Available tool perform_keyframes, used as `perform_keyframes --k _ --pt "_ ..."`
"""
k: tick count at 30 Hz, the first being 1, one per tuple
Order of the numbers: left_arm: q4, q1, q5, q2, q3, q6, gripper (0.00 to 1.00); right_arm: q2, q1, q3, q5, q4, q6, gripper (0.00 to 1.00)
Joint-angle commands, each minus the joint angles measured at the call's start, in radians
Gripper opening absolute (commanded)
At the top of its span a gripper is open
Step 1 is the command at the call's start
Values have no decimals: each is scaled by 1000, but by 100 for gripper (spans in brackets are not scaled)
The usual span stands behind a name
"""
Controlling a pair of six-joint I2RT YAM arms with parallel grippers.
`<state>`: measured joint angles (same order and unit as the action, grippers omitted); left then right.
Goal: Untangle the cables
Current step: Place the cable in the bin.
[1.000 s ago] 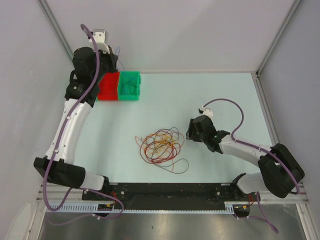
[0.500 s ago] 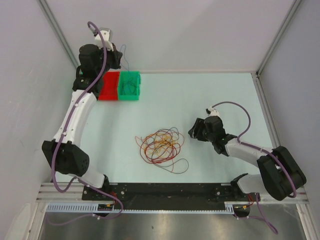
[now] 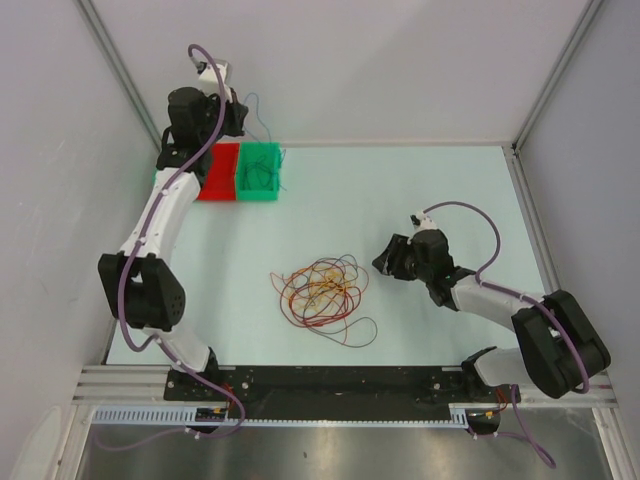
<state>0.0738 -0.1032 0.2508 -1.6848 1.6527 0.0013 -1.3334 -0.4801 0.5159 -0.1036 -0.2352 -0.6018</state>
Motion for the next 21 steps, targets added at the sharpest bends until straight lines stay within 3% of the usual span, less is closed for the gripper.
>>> perform_keyframes --k 1,21 --pt "-71 10 22 -10 64 26 0 -9 11 -7 -28 -50 2 54" --pt "-114 59 71 -193 177 37 0 -23 32 -8 -62 -64 -3 52"
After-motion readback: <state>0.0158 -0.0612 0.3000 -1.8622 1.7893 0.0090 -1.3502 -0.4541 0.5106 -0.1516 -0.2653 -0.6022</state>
